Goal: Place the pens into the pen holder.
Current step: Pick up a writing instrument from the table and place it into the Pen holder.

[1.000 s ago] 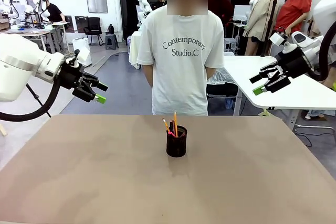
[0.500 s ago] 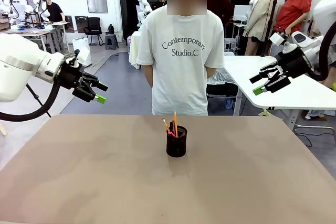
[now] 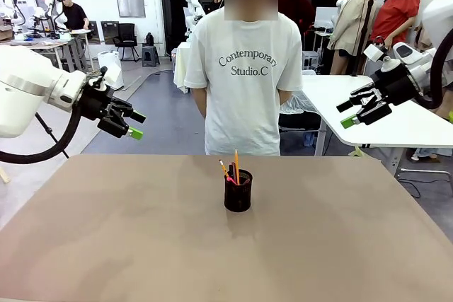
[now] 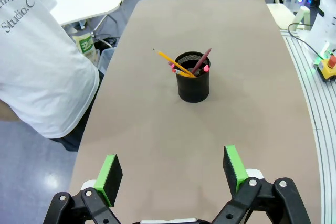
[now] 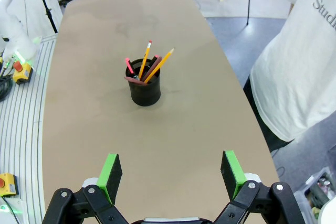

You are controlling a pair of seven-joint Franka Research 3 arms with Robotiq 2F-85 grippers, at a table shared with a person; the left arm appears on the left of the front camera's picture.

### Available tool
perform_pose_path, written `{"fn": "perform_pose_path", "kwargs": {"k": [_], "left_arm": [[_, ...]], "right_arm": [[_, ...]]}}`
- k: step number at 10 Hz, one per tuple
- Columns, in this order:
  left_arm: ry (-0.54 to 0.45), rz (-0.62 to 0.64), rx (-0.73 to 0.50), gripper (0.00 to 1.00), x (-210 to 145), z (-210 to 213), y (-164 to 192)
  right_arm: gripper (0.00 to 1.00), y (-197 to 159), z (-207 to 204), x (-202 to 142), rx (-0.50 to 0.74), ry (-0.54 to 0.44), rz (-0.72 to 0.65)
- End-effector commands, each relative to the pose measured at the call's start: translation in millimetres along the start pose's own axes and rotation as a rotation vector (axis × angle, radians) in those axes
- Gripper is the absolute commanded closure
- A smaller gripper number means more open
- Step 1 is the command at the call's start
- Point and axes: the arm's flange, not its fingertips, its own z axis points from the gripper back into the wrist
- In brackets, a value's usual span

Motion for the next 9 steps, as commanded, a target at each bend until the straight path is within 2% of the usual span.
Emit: {"fn": "perform_pose_path", "kwargs": {"k": [1,9], "left_arm": [[0.0,0.001,0.001,0.0,0.3,0.5,1.1],[0.0,0.001,0.001,0.0,0.3,0.5,1.1]], "right_arm": [[0.0,2.5,0.8,1.3,-0.006,0.001,0.001],[0.0,2.5,0.8,1.3,-0.006,0.001,0.001]]}}
